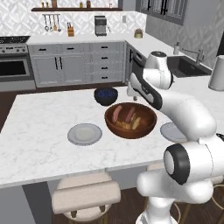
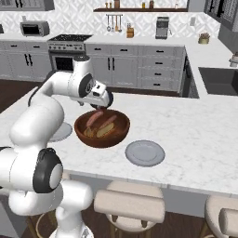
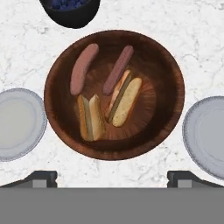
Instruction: Place one bun and one sausage from the bowl on each plate.
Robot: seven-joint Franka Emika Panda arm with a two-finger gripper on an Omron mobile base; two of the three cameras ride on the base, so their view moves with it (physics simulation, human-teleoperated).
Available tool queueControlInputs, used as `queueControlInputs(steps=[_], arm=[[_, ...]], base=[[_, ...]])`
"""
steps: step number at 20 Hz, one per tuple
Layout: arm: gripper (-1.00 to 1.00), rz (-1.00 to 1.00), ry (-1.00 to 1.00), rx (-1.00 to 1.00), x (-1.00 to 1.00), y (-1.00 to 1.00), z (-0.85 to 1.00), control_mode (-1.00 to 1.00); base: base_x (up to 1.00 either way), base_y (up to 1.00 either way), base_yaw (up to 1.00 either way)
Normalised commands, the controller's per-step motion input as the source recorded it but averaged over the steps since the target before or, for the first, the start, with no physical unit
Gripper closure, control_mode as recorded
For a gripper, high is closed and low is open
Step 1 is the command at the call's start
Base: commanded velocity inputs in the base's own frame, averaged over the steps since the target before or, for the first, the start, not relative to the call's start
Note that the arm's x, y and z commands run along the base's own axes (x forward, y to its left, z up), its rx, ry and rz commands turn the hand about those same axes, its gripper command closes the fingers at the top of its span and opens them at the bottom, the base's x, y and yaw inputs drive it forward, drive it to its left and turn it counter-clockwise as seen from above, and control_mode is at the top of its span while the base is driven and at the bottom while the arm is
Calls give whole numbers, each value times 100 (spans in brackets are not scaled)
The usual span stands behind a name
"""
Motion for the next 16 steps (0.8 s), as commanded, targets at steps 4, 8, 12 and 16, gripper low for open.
queueControlInputs(steps=[4, 8, 12, 16], arm=[[-100, -11, 1, 16, 49, -36, -67, -100], [-100, -8, 0, 5, 28, -9, -51, -100], [-100, -5, 0, 0, 30, 6, -34, -100], [-100, -4, 0, -4, 37, 14, -39, -100]], base=[[0, 0, 0], [0, 0, 0], [0, 0, 0], [0, 0, 0]])
